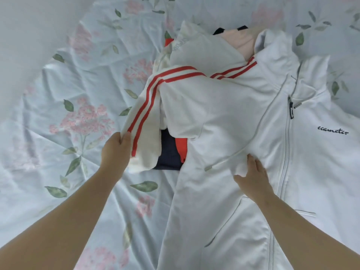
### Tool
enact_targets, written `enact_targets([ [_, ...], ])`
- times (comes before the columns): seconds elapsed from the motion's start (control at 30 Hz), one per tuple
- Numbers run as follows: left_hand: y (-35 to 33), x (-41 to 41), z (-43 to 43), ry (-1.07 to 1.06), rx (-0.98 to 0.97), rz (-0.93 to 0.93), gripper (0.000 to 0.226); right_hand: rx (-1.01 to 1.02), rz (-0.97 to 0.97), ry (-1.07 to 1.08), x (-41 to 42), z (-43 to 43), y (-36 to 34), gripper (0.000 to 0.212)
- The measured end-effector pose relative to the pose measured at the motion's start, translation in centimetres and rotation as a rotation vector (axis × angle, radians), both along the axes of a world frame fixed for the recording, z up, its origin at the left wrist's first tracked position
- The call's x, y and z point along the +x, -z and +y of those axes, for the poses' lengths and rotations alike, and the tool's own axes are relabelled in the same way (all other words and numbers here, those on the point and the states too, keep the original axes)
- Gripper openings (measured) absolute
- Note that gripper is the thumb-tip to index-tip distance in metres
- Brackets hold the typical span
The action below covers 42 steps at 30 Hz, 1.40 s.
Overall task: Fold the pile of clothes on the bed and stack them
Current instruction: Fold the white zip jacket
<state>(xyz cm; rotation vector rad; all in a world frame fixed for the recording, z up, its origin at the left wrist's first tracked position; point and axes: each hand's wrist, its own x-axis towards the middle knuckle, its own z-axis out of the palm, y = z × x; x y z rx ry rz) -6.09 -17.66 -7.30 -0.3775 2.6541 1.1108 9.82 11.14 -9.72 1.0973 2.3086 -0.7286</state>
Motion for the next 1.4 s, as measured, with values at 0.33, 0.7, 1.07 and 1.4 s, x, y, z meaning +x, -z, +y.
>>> enact_targets([
  [0.33,-15.7,-6.5,-2.6,0.048,0.247,0.055,0.018,-0.149,0.314,0.115,-3.8,-4.3,-9.5,0.057],
  [0.7,-23.9,-3.5,8.0,0.203,0.555,-0.203,0.015,-0.232,0.486,0.309,-0.4,0.1,-17.3,0.046],
  [1.07,-22.7,9.8,32.0,0.563,0.685,-0.552,0.038,-0.303,0.501,0.651,12.2,12.3,-15.6,0.045],
  [1.4,-10.3,20.9,39.2,0.186,0.443,-0.574,0.019,-0.299,0.374,0.526,20.6,25.4,-9.0,0.016],
])
